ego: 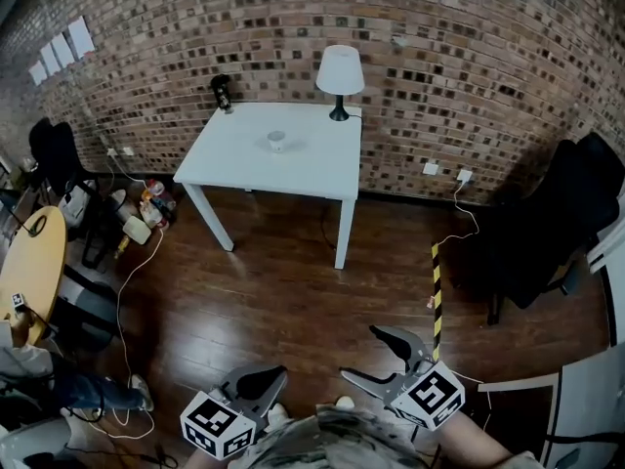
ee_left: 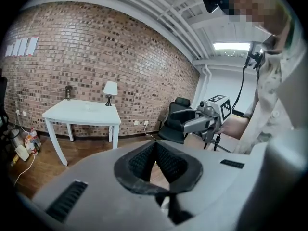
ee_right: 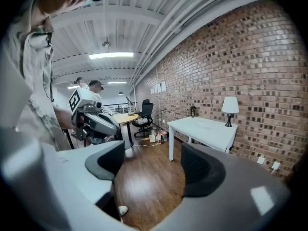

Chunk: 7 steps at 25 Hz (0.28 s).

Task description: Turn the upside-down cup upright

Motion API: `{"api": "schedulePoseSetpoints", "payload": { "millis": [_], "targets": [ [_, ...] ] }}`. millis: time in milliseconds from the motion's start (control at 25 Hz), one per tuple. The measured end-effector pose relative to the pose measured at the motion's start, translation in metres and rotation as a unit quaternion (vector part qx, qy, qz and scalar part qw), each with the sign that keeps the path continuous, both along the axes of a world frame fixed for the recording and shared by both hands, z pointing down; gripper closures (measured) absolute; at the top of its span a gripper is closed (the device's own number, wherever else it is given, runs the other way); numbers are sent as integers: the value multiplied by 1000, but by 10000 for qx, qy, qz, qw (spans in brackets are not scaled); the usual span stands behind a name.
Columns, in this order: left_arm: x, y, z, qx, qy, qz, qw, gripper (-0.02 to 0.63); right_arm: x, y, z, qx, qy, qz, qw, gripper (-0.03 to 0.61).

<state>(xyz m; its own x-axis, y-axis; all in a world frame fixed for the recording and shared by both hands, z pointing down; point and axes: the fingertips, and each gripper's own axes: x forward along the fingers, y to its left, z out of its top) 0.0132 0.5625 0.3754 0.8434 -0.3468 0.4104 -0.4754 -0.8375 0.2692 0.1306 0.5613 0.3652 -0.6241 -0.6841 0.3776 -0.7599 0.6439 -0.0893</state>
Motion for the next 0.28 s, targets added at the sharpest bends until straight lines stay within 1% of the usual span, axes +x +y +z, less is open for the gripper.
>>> {"api": "schedulePoseSetpoints", "payload": {
  "millis": [280],
  "targets": [
    [-81, 6, -8, -147, -94, -186, 9997, 607, -77, 8, -6, -203, 33, -234, 9995, 213]
  ]
}}
